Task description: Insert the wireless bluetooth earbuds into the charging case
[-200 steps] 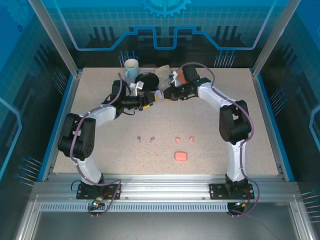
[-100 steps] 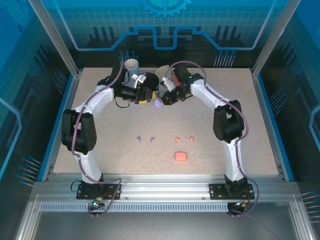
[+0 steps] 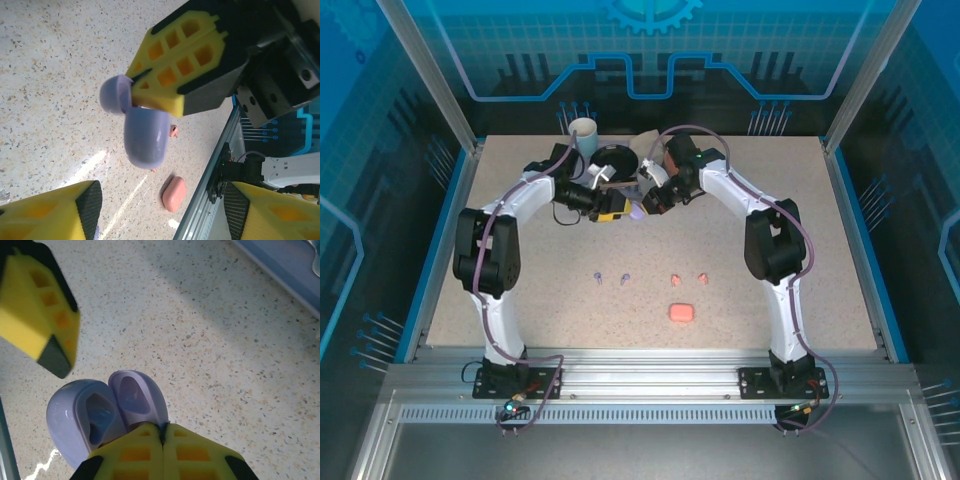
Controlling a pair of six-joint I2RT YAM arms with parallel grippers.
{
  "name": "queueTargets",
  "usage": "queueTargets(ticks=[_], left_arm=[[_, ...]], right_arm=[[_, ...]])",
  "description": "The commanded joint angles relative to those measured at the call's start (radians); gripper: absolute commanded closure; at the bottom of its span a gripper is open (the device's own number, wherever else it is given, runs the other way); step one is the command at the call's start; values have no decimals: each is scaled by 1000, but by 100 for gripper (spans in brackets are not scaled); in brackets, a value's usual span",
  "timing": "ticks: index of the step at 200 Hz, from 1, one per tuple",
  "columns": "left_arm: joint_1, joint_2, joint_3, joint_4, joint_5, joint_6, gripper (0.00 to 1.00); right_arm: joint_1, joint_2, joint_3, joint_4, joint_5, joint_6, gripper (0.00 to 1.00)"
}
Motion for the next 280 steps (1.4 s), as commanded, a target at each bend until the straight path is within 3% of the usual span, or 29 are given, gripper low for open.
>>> queueTargets(ticks=[1, 150, 280], left_arm=[[-16, 29, 36, 18, 11, 6, 33], [-52, 141, 171, -150, 128, 122, 56], [-52, 169, 178, -173, 124, 149, 65]], right_arm=[[11, -5, 4, -14, -66, -16, 100], [18, -16, 12, -18, -100, -64, 100], [15, -23, 12, -30, -100, -85, 100]])
